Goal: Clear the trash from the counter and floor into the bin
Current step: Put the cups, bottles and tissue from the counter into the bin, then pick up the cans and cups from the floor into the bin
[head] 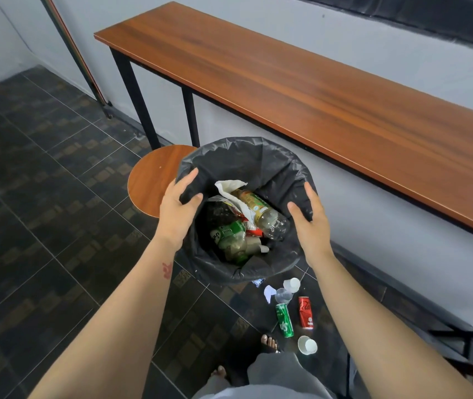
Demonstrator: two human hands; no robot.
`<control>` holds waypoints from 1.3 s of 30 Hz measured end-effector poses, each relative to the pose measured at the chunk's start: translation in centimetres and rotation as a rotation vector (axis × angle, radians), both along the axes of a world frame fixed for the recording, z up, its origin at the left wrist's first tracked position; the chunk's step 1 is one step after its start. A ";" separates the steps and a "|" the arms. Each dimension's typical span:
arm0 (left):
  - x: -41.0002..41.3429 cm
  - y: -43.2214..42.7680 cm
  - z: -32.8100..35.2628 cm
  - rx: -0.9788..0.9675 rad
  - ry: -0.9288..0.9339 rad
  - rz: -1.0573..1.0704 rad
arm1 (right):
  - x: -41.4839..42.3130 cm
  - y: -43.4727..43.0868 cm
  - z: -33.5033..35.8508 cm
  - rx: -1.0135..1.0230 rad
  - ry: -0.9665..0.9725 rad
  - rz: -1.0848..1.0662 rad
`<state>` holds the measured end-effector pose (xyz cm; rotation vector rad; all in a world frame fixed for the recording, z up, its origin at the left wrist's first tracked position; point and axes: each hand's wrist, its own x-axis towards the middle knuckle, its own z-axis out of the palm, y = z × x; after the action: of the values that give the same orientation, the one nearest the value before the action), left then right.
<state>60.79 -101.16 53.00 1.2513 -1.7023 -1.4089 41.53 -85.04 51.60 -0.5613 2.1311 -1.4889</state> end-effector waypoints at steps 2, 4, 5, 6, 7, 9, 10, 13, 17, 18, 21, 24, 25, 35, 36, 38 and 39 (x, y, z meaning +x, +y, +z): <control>0.8 1.0 -0.8 0.018 -0.014 0.000 | 0.5 0.8 -0.1 0.007 -0.016 -0.012; 1.4 2.3 -1.4 0.038 -0.028 0.003 | 1.0 1.9 -0.4 0.029 -0.021 -0.017; 1.7 3.0 -1.7 0.049 -0.037 0.003 | 1.3 2.6 -0.6 0.037 -0.031 -0.022; 2.0 3.6 -2.0 0.057 -0.047 0.000 | 1.6 3.3 -0.8 0.043 -0.042 -0.029; 2.3 4.2 -2.2 0.061 -0.059 -0.006 | 2.1 4.1 -1.0 0.048 -0.053 -0.039; 2.9 5.4 -2.6 0.072 -0.067 -0.018 | 2.9 5.7 -1.5 0.056 -0.067 -0.053; 3.1 5.9 -2.9 0.078 -0.063 -0.021 | 3.2 6.4 -1.7 0.059 -0.071 -0.056; 3.8 8.3 -3.5 0.098 -0.064 -0.012 | 3.8 8.6 -2.3 0.081 -0.068 -0.053; 4.6 11.5 -5.0 0.133 -0.102 0.042 | 3.9 10.8 -3.3 0.135 -0.069 -0.010; 4.9 12.4 -5.5 0.146 -0.109 0.058 | 3.8 11.4 -3.6 0.141 -0.071 0.011; 5.3 15.2 -6.7 0.170 -0.125 0.088 | 3.4 13.2 -5.1 0.158 -0.089 0.070; 5.4 18.3 -8.0 0.206 -0.106 0.160 | 2.6 14.7 -6.8 0.195 -0.096 0.154; 5.4 19.2 -8.6 0.219 -0.100 0.177 | 2.3 15.0 -7.5 0.201 -0.097 0.182; 8.6 22.9 -18.9 0.322 -0.121 0.359 | 3.5 15.4 -15.9 0.281 -0.127 0.329; 9.1 23.0 -20.4 0.332 -0.123 0.383 | 3.9 15.2 -17.3 0.292 -0.130 0.337; 10.0 23.0 -23.4 0.354 -0.124 0.418 | 4.7 14.7 -20.3 0.310 -0.135 0.346; 10.4 23.0 -25.0 0.362 -0.132 0.434 | 5.2 14.5 -21.9 0.318 -0.139 0.349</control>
<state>71.22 -78.15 27.96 1.8186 -1.1778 -1.4213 46.71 -70.56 29.72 -0.6499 1.9843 -0.9506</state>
